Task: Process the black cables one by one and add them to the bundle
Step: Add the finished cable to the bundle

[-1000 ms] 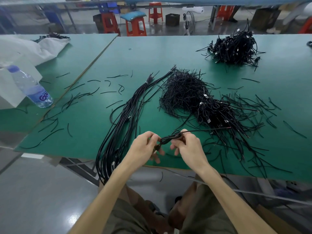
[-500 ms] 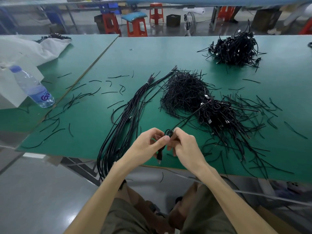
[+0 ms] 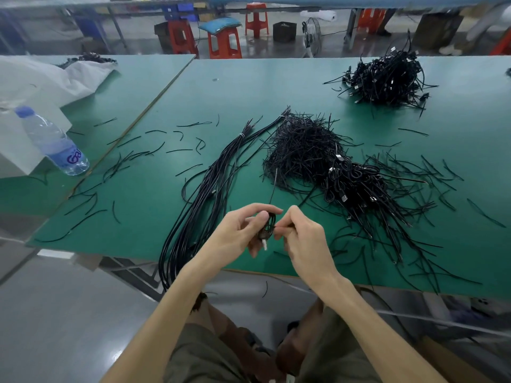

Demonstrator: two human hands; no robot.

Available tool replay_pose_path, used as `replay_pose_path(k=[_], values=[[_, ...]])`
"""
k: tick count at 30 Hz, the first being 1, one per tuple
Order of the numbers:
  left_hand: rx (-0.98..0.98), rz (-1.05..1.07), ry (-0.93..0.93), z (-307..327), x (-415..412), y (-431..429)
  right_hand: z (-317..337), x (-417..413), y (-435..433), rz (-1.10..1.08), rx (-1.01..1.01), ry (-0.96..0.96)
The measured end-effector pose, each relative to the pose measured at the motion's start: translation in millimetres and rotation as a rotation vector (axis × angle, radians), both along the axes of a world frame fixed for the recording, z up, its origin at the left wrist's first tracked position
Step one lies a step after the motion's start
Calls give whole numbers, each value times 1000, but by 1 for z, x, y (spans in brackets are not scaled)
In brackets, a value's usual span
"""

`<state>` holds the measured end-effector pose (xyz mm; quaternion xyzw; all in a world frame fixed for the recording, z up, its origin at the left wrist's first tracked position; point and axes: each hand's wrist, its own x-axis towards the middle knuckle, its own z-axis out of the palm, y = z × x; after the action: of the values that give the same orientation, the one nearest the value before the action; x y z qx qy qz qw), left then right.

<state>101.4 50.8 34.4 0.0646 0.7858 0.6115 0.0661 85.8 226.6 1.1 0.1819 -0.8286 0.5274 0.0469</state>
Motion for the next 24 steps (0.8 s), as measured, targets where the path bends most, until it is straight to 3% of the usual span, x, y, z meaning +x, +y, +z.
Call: replay_pose_path(k=[6,12,17,21,24], values=[[-138,-75,19,-7,1,-10,7,-3,0,-86,-212,-88],[-416,35,170,0,-1,-5,7,-2,-2,-35,-236,-93],[-446,151,255,7,1,4,8,-4,1,1,-157,-22],[-517,128,115,14,2,4,0,0,3,8,42,65],[-526,128,-21,15,3,8,-5,1,3,-14,79,103]])
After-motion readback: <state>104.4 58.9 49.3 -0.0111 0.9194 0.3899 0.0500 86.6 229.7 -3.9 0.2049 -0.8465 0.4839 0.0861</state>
